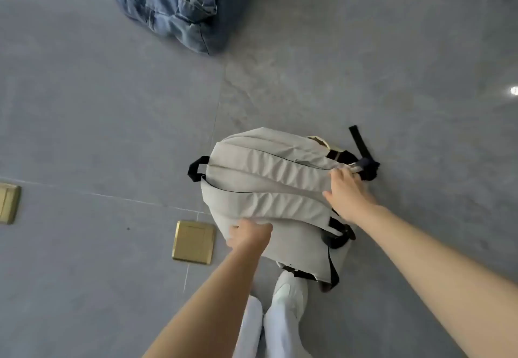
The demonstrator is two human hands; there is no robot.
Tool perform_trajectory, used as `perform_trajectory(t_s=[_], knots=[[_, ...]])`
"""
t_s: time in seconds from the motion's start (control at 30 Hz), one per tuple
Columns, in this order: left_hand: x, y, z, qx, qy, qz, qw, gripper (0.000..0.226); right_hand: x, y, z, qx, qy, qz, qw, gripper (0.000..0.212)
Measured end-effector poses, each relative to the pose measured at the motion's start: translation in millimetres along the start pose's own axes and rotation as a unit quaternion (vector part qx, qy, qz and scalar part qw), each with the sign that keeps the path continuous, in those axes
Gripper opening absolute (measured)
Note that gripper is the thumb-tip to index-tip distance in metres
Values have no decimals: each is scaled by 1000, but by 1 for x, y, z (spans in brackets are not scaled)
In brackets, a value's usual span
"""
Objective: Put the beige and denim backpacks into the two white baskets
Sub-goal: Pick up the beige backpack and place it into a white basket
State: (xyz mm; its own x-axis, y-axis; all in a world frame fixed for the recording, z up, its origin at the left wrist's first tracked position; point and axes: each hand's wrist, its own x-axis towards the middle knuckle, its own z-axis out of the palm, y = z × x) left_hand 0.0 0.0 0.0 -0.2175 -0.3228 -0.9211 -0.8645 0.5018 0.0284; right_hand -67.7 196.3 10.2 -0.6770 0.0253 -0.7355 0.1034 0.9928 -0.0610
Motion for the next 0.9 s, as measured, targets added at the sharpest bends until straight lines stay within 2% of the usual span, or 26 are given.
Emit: perform_trajectory(t_s=[0.07,0.2,0.27,0.37,0.43,0.5,0.6,0.73,0.9], knots=[[16,3,17,-89,-42,-71,993,69,21,6,9,1,-1,13,1000,66],[41,7,44,-259,-129,-156,944,109,63,12,26,3,-18,1,1000,96],[51,8,53,-306,-121,-181,927,123,77,13,31,-12,-14,-5,1000,111],[59,13,63,-339,-103,-196,914,135,95,15,44,-33,-26,8,999,120],[64,17,67,-346,-86,-202,912,139,101,14,50,-55,-8,3,998,115],[68,21,69,-358,-84,-202,908,137,104,13,50,-71,33,-5,997,98],[70,26,71,-409,-72,-208,886,121,108,18,43,-88,70,-20,993,79],[73,24,69,-449,-27,-205,869,107,112,21,38,-50,99,-44,993,60],[66,14,66,-486,41,-172,856,80,100,17,31,-13,84,-36,996,38]])
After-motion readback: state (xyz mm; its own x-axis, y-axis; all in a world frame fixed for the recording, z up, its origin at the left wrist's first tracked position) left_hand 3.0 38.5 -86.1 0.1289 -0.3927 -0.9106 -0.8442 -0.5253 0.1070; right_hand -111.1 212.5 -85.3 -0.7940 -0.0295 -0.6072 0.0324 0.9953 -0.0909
